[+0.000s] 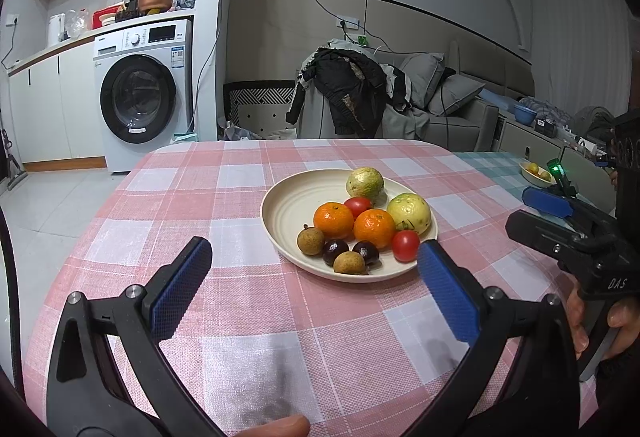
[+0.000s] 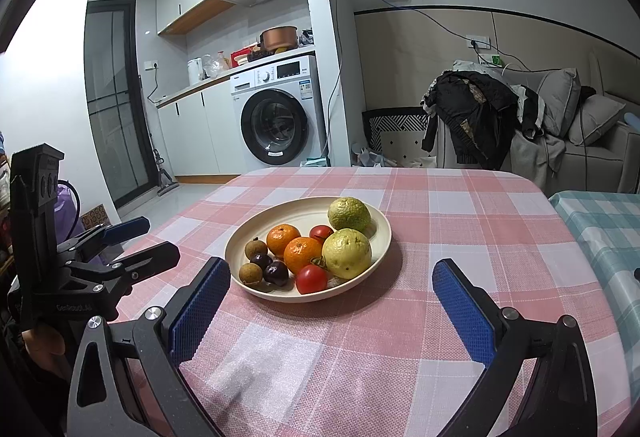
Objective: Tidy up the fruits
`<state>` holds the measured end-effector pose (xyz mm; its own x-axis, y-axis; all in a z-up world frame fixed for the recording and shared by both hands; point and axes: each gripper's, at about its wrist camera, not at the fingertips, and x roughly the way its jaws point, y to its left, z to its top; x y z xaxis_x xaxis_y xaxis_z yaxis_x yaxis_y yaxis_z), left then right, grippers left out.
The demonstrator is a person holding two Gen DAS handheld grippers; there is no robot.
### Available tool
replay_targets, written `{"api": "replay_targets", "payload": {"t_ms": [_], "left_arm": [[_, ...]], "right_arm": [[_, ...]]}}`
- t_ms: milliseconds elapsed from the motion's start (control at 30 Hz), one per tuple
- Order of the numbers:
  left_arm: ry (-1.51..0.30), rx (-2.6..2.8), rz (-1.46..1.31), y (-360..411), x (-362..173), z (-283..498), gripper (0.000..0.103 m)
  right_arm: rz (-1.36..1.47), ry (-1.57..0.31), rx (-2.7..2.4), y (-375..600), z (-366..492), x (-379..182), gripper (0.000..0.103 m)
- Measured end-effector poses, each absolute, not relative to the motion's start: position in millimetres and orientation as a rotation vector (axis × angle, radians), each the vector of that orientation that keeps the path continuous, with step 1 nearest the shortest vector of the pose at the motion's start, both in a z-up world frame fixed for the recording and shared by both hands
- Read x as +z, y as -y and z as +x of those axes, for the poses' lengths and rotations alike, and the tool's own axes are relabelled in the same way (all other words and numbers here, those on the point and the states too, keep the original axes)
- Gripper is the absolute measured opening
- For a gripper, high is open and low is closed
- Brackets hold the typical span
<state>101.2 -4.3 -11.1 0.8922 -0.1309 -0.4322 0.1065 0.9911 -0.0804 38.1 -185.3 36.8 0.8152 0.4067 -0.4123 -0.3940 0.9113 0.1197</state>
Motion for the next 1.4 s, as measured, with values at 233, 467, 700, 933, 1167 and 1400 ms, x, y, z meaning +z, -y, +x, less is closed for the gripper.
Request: {"api": "replay_targets", "payload": {"t_ms": [233, 467, 700, 933, 1167, 1400], "left_arm": [[-0.453, -0.123, -0.055, 3.9, -11.1, 101.1, 0.102], [-0.452, -0.123, -0.056, 3.8, -11.2, 101.1, 0.102], [-0.452, -0.123, -0.056, 4.0, -11.3, 101.2, 0.103], [-0.451, -0.123, -0.056, 4.2, -11.4, 101.1, 0.103], [-0.451, -0.123, -0.055, 3.8, -11.4, 101.2, 0.102], [-0.448, -0.126, -0.054, 5.1, -10.9, 101.6, 0.103]], "right_arm": [[0.029, -0.442, 0.425, 185.3, 37.4, 37.0, 0.103], [0.030, -0.442, 0.425, 185.1, 37.4, 37.1, 0.103], [0.029, -0.442, 0.425, 185.1, 37.5, 37.0, 0.103], [0.033, -0.441, 0.425, 185.5, 36.7, 37.1, 0.103], [0.037, -0.440, 0.422, 185.7, 36.5, 37.3, 0.103], [0.036, -0.439, 0.423, 185.7, 36.4, 37.3, 0.103]]}}
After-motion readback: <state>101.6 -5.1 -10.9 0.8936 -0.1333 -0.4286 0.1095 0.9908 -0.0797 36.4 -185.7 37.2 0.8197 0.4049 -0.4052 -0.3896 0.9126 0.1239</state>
